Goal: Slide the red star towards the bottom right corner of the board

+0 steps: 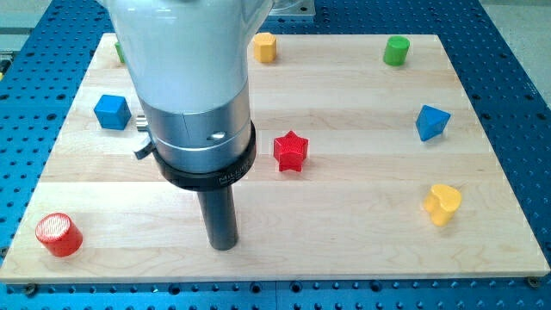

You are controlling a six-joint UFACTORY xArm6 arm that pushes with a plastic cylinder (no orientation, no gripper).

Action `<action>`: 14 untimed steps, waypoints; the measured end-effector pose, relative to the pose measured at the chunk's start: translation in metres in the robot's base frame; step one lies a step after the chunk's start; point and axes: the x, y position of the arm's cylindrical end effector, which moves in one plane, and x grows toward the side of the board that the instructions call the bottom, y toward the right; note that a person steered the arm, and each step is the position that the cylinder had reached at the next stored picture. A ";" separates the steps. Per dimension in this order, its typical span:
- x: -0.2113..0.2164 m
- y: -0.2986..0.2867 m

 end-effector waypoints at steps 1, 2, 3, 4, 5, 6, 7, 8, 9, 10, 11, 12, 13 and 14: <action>0.000 0.007; -0.001 0.062; -0.012 0.123; -0.063 0.140; -0.094 0.225; -0.096 0.319; -0.067 0.330; -0.043 0.282; -0.030 0.216; -0.015 0.183; 0.017 0.229; 0.030 0.194; 0.030 0.134; 0.030 0.115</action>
